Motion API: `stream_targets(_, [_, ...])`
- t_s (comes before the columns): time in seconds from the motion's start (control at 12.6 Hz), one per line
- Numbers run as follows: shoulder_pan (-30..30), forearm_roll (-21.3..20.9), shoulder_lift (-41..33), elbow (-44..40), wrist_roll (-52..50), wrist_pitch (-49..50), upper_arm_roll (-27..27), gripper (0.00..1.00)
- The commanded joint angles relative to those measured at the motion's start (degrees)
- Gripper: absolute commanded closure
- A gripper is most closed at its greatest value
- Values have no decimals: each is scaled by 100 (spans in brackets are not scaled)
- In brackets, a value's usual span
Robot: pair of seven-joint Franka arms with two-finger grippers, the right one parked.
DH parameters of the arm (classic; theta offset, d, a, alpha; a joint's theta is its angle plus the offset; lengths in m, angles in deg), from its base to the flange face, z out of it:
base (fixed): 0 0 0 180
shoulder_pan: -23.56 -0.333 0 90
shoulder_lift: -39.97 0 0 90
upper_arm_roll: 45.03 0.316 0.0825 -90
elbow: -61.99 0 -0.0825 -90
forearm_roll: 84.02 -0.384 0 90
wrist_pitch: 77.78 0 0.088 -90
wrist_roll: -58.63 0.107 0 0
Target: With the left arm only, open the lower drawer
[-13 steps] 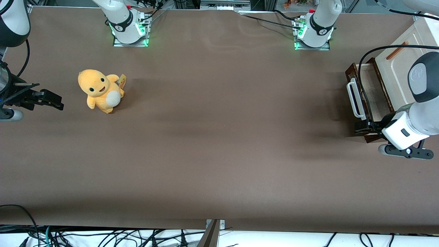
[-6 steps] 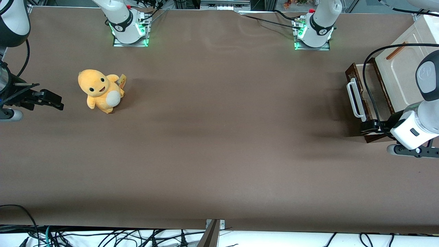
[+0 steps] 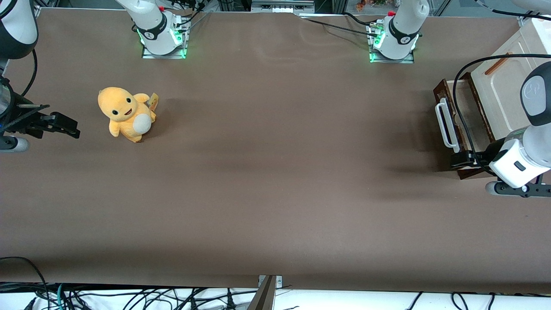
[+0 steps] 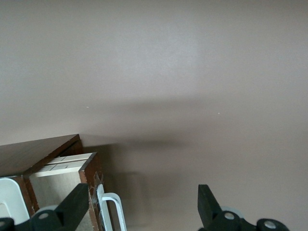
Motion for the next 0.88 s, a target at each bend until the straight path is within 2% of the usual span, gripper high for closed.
stream_targets(0.0, [-22,167,-125,64,141,64,7,0])
stream_targets(0.8, [49,159,-107,73,176,64,7,0])
